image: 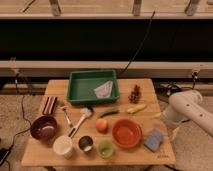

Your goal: Place sponge in paper cup

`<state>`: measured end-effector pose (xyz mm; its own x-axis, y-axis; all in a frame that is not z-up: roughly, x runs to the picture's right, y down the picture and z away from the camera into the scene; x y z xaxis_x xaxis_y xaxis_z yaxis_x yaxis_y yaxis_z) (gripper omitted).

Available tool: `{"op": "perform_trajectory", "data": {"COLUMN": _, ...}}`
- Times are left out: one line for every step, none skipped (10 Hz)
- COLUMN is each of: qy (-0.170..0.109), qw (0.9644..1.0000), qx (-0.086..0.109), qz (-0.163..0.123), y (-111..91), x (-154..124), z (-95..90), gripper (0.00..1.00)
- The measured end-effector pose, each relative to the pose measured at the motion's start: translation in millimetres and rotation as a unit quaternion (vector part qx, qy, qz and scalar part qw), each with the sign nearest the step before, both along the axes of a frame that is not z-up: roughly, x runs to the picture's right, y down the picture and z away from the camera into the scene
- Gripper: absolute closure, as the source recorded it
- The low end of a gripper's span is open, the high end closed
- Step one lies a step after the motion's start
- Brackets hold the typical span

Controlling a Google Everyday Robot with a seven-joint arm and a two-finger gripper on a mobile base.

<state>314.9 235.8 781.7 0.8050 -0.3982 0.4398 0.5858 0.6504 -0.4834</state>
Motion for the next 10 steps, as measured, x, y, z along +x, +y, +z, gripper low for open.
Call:
{"op": "perform_trajectory", "data": {"qy": -0.005, "qw": 1.0, "qx": 0.001, "qz": -0.003, "y": 2, "x": -2, "z": -1.4, "gripper": 0.2}}
{"op": "perform_trajectory", "data": {"qy": -0.01, "qw": 0.9999, "qx": 0.0, "qz": -0.006, "y": 6, "x": -5, "z": -2.0, "gripper": 0.2}}
{"op": "perform_trajectory", "data": {"qy": -0.013, "qw": 0.9999, "qx": -0.002, "qz": -0.008, "y": 10, "x": -7, "z": -0.6, "gripper": 0.2}}
{"op": "perform_trajectory", "data": {"qy": -0.016, "qw": 0.9998, "qx": -0.005, "qz": -0.009, "y": 15, "x": -10, "z": 1.1, "gripper": 0.2}}
{"op": "perform_trajectory", "data": {"qy": -0.018, "qw": 0.9997, "qx": -0.008, "qz": -0.01, "y": 18, "x": -12, "z": 3.6, "gripper": 0.2}}
{"op": "perform_trajectory", "data": {"qy": -0.019, "qw": 0.9997, "qx": -0.012, "qz": -0.011, "y": 22, "x": -14, "z": 5.8, "gripper": 0.2}}
{"op": "perform_trajectory", "data": {"qy": -0.019, "qw": 0.9996, "qx": -0.015, "qz": -0.011, "y": 25, "x": -15, "z": 7.8, "gripper": 0.2}}
{"op": "perform_trajectory", "data": {"qy": -0.019, "qw": 0.9996, "qx": -0.018, "qz": -0.011, "y": 29, "x": -16, "z": 9.5, "gripper": 0.2}}
{"op": "perform_trajectory", "data": {"qy": -0.018, "qw": 0.9995, "qx": -0.023, "qz": -0.011, "y": 34, "x": -17, "z": 11.7, "gripper": 0.2}}
{"op": "perform_trajectory", "data": {"qy": -0.017, "qw": 0.9995, "qx": -0.026, "qz": -0.011, "y": 37, "x": -18, "z": 13.0, "gripper": 0.2}}
